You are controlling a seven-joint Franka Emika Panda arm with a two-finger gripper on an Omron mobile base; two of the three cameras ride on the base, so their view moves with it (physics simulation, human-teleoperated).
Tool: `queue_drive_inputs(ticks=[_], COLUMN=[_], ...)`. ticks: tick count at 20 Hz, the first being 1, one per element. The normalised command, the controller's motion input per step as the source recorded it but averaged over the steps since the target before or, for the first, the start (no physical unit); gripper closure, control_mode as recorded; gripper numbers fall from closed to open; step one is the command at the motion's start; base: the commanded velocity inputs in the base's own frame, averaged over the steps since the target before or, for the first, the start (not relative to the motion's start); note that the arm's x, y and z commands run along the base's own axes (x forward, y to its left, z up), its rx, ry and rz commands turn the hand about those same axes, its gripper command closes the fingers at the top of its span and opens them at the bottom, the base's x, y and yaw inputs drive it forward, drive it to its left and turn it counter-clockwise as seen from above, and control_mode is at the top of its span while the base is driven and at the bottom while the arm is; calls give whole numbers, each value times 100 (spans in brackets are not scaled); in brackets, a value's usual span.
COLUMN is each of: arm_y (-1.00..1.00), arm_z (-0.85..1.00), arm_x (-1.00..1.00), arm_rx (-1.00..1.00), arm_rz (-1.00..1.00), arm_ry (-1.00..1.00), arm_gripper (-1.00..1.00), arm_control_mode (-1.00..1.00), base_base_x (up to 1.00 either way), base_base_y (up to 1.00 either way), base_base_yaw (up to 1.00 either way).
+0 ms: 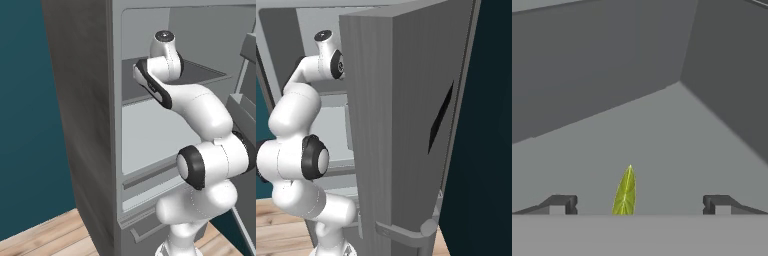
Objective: There is a bowl on the dining counter. Grab a lemon wedge from the fridge and place it in the bowl. Then get the liquor bottle and glass cup from the cabinet and place them next to the bowl.
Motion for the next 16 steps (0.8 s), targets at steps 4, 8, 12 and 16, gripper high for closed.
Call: queue_drive_inputs(ticks=[4, 8, 12, 16], arm_y=[0, 0, 0, 0], arm_z=[-36, -36, -27, -11], arm_x=[0, 0, 0, -16], arm_rx=[0, 0, 0, 0], arm_rz=[0, 0, 0, 0], arm_ry=[0, 0, 0, 0], arm_gripper=[100, 100, 100, 100], arm_control_mode=[-100, -100, -100, -100], base_base_x=[0, 0, 0, 0], base_base_y=[0, 0, 0, 0], base_base_yaw=[0, 0, 0, 0])
